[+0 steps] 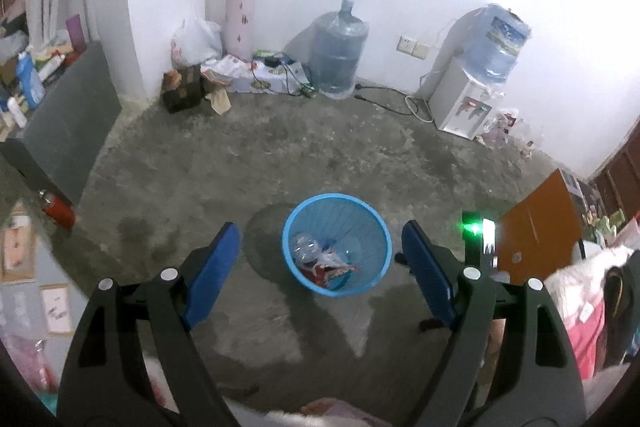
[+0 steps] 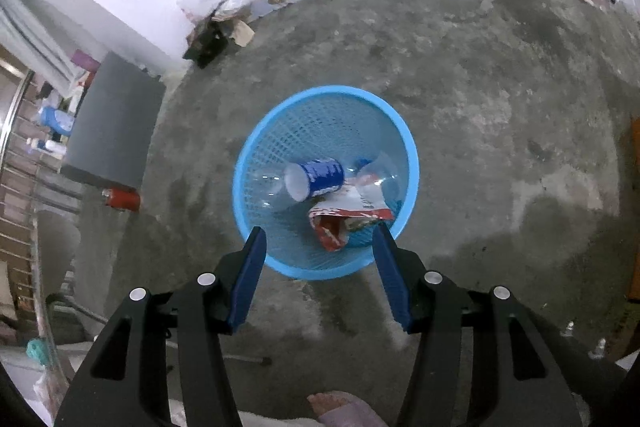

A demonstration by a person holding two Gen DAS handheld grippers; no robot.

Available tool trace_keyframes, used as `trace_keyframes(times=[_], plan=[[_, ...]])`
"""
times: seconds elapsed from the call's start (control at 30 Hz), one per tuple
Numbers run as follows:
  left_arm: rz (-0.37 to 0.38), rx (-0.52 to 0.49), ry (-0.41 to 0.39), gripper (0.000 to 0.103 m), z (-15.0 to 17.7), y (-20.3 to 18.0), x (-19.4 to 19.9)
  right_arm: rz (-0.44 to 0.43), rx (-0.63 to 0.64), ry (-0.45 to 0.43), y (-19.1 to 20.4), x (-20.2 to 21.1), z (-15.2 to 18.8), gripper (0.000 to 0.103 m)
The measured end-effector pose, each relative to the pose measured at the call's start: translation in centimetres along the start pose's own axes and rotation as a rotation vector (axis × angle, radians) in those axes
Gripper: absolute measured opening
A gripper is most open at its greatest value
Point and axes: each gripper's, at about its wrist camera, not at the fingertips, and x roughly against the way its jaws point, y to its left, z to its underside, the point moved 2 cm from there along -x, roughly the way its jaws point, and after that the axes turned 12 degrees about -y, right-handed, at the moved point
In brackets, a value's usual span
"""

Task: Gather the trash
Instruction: 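Turn both tools back toward the table clutter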

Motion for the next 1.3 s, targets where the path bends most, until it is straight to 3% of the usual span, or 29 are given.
trace_keyframes(times=[0.3, 0.43, 0.53, 0.77, 0.9, 1.1, 1.3], plan=[[-0.076, 0.002, -0.053, 0.083, 3.3, 1.5, 12.0, -0.035, 0.202, -0.101, 7.2, 8.2, 0.2, 0.07], [-0.206, 0.026, -0.086, 0.083, 5.5, 3.2, 18.0, -0.111, 0.315, -0.133, 11.4, 12.4, 0.9, 0.074], [-0.354, 0.052, -0.119, 0.083, 7.2, 4.9, 23.4, -0.205, 0.394, -0.146, 14.7, 15.3, 2.2, 0.076], [-0.587, 0.205, -0.205, 0.085, 13.9, 8.6, 35.0, -0.378, 0.583, -0.08, 21.7, 19.5, 6.6, 0.079], [-0.642, 0.291, -0.219, 0.085, 18.3, 10.5, 38.4, -0.465, 0.658, -0.028, 24.7, 21.6, 9.6, 0.079], [-0.676, 0.439, -0.252, 0.085, 24.6, 12.4, 41.0, -0.541, 0.673, 0.059, 26.6, 23.0, 12.6, 0.079], [-0.689, 0.463, -0.265, 0.085, 28.5, 12.7, 41.1, -0.62, 0.644, 0.21, 28.9, 22.2, 15.6, 0.079]])
